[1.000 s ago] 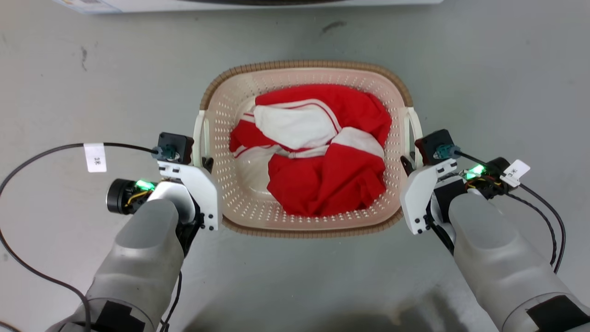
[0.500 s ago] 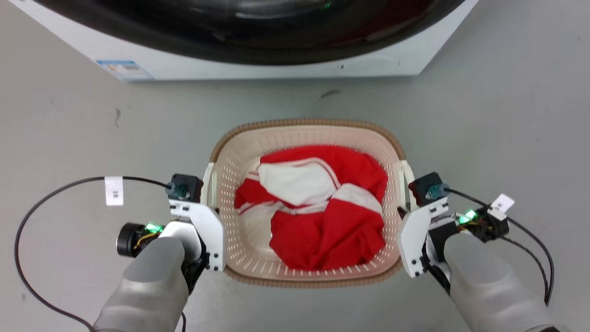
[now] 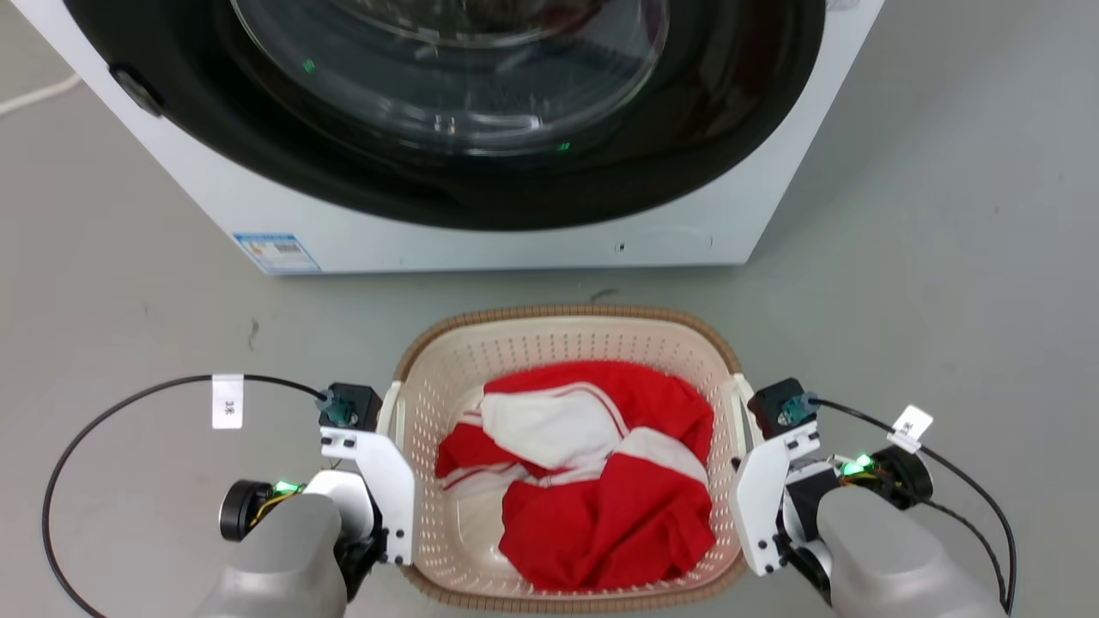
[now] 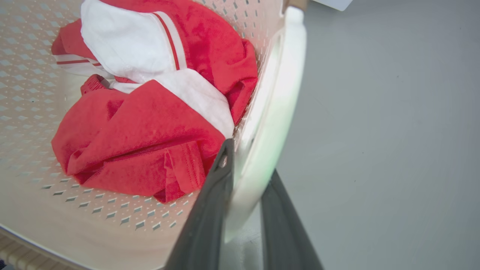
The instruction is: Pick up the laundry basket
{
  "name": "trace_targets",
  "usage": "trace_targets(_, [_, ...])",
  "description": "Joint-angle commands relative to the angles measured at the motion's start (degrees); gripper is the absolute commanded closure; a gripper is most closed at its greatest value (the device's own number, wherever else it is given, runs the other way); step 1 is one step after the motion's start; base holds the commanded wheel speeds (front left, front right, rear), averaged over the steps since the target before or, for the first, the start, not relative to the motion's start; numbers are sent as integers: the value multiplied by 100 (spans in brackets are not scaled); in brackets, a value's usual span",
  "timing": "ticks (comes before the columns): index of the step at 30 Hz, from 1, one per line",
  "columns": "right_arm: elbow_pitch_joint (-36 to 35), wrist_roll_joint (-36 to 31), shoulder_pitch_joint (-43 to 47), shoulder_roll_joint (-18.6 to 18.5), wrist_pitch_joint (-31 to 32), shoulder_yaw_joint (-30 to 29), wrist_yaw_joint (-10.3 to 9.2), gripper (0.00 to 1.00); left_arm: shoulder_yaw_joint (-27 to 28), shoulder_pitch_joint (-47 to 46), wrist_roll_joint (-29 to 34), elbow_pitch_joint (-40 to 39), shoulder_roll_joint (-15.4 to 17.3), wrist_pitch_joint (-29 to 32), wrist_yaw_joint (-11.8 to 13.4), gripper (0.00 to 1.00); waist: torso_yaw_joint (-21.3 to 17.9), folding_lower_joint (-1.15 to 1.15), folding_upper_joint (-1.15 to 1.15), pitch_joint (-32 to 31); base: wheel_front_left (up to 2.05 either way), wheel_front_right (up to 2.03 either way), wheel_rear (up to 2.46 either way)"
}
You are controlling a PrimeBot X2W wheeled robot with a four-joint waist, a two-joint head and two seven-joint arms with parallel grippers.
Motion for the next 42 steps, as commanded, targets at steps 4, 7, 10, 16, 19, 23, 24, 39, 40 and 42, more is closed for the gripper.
trace_targets(4, [-39,227,177,17,119,243,3,100,-186,208,-166,-63,30,158,-3,100,-38,1,0,-520,0,0,0])
trace_targets(7, [-41,378,285,17,241,403,3,100,-302,335,-280,-82,53,250,-3,100,-51,1,0,-771,0,0,0])
trace_targets(10, [-39,534,395,17,354,556,3,100,-411,486,-397,-88,74,321,-4,100,-59,1,0,-1024,0,0,0])
trace_targets(16, [-40,801,628,17,608,885,3,100,-602,757,-646,-118,101,518,-4,100,-79,1,0,-1502,0,0,0])
trace_targets(19, [-66,944,670,17,723,1037,8,100,-683,811,-768,-157,119,617,-4,100,-99,1,0,-1641,0,0,0])
trace_targets(23, [-48,1089,674,9,838,1218,8,100,-790,895,-894,-179,142,693,-4,100,-131,1,0,-1784,0,0,0])
trace_targets(24, [-46,1127,682,-3,853,1264,8,100,-815,908,-928,-185,147,717,-4,100,-139,1,0,-1812,0,0,0])
trace_targets(39, [-51,1648,709,-113,1014,1832,7,100,-1177,1004,-1316,-199,222,870,-4,100,-194,1,0,-2013,0,0,0])
trace_targets(40, [-48,1678,703,-120,999,1861,7,100,-1197,998,-1333,-195,221,863,-4,100,-191,1,0,-2013,0,0,0])
trace_targets(42, [-39,1733,698,-129,981,1919,7,100,-1236,986,-1378,-194,216,844,-4,100,-181,1,0,-2014,0,0,0])
